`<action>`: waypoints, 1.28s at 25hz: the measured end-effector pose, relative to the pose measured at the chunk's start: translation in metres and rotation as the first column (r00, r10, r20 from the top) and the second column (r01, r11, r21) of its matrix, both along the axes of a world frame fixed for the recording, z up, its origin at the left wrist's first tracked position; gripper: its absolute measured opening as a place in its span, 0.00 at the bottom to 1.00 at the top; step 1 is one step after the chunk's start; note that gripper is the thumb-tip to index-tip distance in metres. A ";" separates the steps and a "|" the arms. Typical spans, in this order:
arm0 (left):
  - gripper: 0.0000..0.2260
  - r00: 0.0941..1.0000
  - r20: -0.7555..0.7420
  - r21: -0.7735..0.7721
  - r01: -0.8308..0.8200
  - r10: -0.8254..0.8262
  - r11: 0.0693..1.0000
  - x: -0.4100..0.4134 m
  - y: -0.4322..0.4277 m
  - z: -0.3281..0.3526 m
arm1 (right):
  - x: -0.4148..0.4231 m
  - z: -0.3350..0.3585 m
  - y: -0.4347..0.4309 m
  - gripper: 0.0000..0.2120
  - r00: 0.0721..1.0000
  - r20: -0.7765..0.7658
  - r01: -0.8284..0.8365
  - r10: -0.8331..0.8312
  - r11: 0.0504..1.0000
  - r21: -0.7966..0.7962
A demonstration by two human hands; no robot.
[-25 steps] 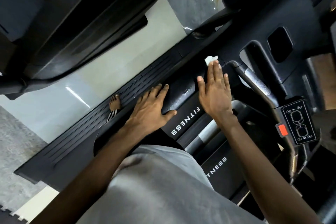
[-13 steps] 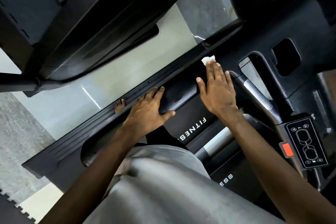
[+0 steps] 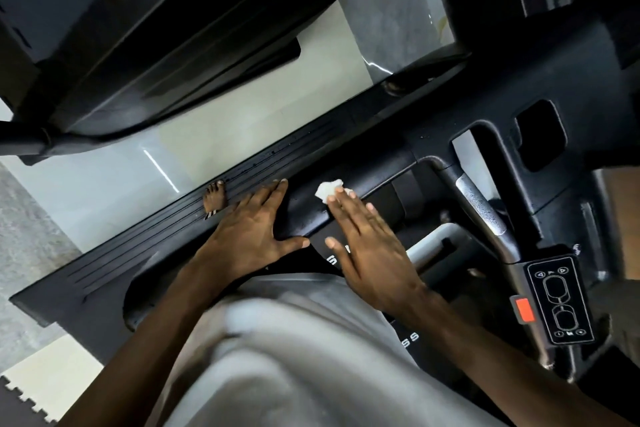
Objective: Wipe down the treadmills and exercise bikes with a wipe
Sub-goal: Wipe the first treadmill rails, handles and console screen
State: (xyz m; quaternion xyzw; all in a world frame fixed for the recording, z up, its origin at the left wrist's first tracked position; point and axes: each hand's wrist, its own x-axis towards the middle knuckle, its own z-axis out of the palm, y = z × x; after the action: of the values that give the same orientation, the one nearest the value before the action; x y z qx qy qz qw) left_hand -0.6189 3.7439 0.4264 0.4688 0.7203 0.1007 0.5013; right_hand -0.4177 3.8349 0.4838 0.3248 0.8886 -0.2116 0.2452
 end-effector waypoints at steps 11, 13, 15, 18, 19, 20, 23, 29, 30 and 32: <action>0.50 1.000 -0.023 0.026 0.012 -0.011 1.000 0.000 0.003 -0.012 | -0.095 -0.062 0.108 0.29 0.918 0.371 -0.128 0.138 0.990 -0.052; 0.49 1.000 -0.006 0.023 0.011 -0.010 1.000 -0.001 0.004 -0.011 | -0.105 -0.074 0.129 0.30 0.846 0.500 -0.159 0.185 0.983 -0.094; 0.49 1.000 0.003 0.030 0.004 -0.005 1.000 -0.002 0.004 -0.009 | -0.112 -0.075 0.148 0.30 0.776 0.615 -0.149 0.137 0.988 -0.033; 0.49 1.000 0.002 0.054 0.000 0.000 0.999 -0.002 0.004 -0.008 | -0.109 -0.060 0.150 0.29 0.796 0.604 -0.124 0.025 0.985 0.122; 0.49 1.000 -0.004 0.066 0.001 -0.001 0.998 -0.003 0.003 -0.009 | -0.103 -0.053 0.145 0.27 0.840 0.542 -0.117 -0.004 0.975 0.187; 0.49 1.000 -0.005 0.075 0.002 -0.002 0.997 -0.003 0.003 -0.009 | -0.094 -0.048 0.137 0.25 0.894 0.444 -0.072 -0.049 0.965 0.252; 0.48 1.000 0.021 0.070 -0.003 0.002 0.998 -0.005 0.003 -0.009 | -0.051 -0.037 0.104 0.23 0.968 0.077 0.199 -0.239 0.918 0.343; 0.49 0.998 0.065 0.123 0.013 -0.021 0.992 -0.001 -0.005 -0.015 | -0.014 -0.041 0.021 0.22 0.767 -0.408 0.601 -0.495 0.777 0.187; 0.50 0.997 0.076 0.104 0.024 -0.032 0.994 -0.004 -0.006 -0.016 | -0.017 -0.042 0.006 0.21 0.743 -0.441 0.616 -0.503 0.772 0.155; 0.50 0.994 0.081 0.074 0.071 -0.077 0.995 -0.011 -0.012 -0.015 | -0.020 -0.041 -0.029 0.20 0.751 -0.474 0.581 -0.460 0.801 0.142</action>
State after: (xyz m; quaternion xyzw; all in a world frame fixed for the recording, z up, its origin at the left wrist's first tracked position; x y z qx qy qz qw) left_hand -0.6301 3.7320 0.4111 0.5081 0.6767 0.1274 0.5174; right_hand -0.4379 3.8056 0.4427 0.5402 0.8126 -0.2079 -0.0681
